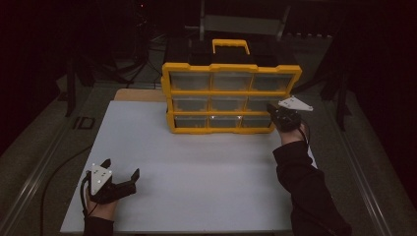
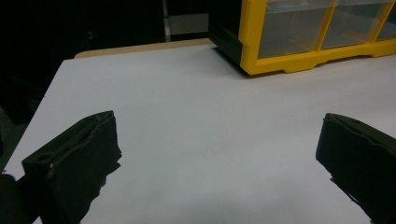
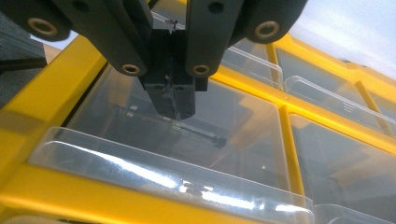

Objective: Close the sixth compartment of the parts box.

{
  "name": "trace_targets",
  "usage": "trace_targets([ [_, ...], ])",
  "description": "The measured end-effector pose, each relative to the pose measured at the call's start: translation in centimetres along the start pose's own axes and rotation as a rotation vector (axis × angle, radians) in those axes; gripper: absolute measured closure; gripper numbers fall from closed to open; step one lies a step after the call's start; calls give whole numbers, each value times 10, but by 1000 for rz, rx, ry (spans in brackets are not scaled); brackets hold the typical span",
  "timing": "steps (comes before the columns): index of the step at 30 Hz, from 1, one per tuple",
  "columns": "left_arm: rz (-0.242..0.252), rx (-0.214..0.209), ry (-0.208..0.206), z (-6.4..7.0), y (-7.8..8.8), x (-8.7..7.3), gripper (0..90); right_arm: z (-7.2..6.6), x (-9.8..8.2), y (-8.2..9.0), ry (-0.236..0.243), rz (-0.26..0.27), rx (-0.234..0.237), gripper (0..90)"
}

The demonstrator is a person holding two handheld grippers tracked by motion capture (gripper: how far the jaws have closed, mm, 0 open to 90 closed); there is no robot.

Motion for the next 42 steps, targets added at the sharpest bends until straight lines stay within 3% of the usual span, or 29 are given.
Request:
trace_targets([
  [5, -2, -1, 2, 0, 0, 0, 1, 0, 0, 1, -24, -13, 11, 879],
  [7, -3, -1, 1, 0, 0, -1, 2, -2, 1, 2, -77, -25, 35, 784],
  [8, -1, 0, 1, 0, 0, 0, 1, -6, 1, 4, -81, -41, 44, 709],
  [13, -1, -2, 2, -1, 0, 0, 1, -15, 3, 6, -85, -66, 74, 592],
  [16, -2, -2, 1, 0, 0, 0, 2, -19, 4, 8, -120, -78, 101, 454],
  [17, -1, -3, 1, 0, 0, 0, 2, -19, 4, 8, -120, -78, 101, 454],
  [20, 1, -2, 2, -1, 1, 0, 2, -21, 4, 12, -127, -85, 104, 316],
  [21, 0, -1, 4, -1, 1, 0, 2, -21, 4, 12, -127, -85, 104, 316],
  [23, 0, -1, 5, -1, 1, 0, 1, -23, 4, 14, -139, -96, 107, 209],
  [26, -1, 3, -1, 0, 1, 0, 2, -27, 4, 18, -147, -97, 106, 122],
  [28, -1, 3, -1, 0, 1, 0, 2, -28, 4, 19, -145, -100, 111, 94],
  [30, -1, 1, 0, 0, 1, 0, 1, -30, 5, 21, -151, -102, 148, 93],
  [40, 2, -1, 6, 0, 1, 1, 1, -38, 11, 27, -137, -92, 171, 94],
  [42, 0, -3, 4, 0, 1, 0, 1, -40, 13, 29, -112, -87, 165, 94],
])
Point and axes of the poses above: each handheld gripper's, and its own axes: y roughly backward along the jaws, x roughly out of its top, z roughly to its right, the point moved 6 cm from there along -y, roughly forward along the jaws, and after that the axes turned 7 degrees about z, right-handed, at the moved point
